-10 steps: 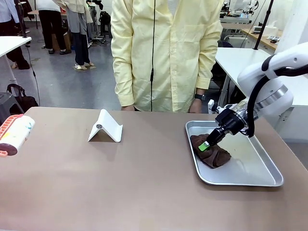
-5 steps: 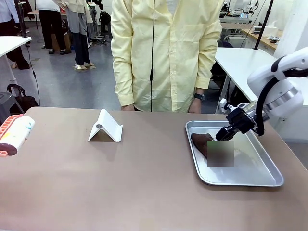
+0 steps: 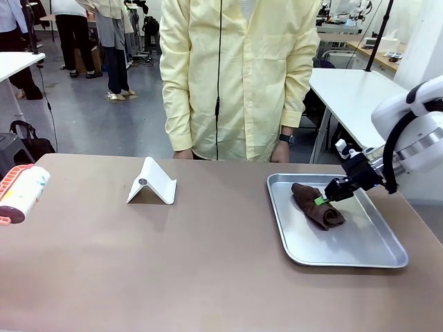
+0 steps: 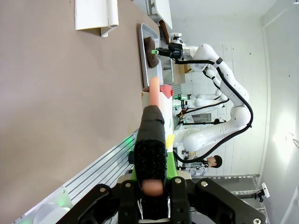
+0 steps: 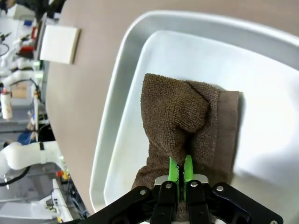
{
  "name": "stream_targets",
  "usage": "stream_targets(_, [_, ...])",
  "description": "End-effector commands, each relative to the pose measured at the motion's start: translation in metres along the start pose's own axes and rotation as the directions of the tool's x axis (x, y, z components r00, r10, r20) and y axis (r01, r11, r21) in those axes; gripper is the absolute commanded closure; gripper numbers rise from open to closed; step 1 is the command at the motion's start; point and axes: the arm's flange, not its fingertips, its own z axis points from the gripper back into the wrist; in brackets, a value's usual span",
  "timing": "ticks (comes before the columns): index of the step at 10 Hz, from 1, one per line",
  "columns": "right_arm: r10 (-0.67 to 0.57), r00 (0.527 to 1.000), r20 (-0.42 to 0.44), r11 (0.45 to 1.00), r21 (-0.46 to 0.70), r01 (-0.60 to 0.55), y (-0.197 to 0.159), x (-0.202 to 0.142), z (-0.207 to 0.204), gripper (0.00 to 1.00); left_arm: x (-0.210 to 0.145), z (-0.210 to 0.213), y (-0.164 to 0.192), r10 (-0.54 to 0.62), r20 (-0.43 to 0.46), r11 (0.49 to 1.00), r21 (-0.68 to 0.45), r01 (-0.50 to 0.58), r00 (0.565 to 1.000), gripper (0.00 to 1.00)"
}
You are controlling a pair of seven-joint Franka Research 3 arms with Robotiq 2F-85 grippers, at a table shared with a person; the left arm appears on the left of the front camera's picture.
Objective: Clean the surface of the table.
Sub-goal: Clean the area not pointed to by the person.
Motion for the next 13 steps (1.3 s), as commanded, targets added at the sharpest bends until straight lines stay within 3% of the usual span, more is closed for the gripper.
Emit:
stream_targets(1, [-0.057,0.997,0.055,0.996,-0.059,0.060,-0.007,-0.017,0.022,0.96,-0.001,0.001,-0.004,0.009,0.008,1.000,-0.005,-0.009,1.000,0.78])
stream_targets(4, [-0.093,0.990,0.108,0.993,-0.066,0.101,-0.020,-0.037,0.057,0.96,-0.001,0.001,-0.004,0.009,0.008,1.000,-0.005,-0.009,1.000,0.78])
stream_targets(6, [-0.089,0.985,0.146,0.996,0.037,0.085,-0.019,-0.040,0.060,0.96,-0.001,0.001,-0.004,0.009,0.008,1.000,-0.005,-0.009,1.000,0.78])
stream_targets(8, [-0.076,0.978,0.194,0.977,0.211,0.035,-0.008,-0.041,0.066,0.96,-0.001,0.001,-0.004,0.009,0.008,1.000,-0.005,-0.009,1.000,0.78])
stream_targets(10, [-0.124,0.959,0.255,0.907,0.421,0.006,0.015,-0.048,0.089,0.96,-0.001,0.001,-0.004,0.009,0.008,1.000,-0.005,-0.009,1.000,0.78])
stream_targets(13, [-0.238,0.934,0.266,0.763,0.647,0.010,0.042,-0.067,0.126,0.96,-0.001,0.001,-0.004,0.009,0.008,1.000,-0.005,-0.009,1.000,0.78])
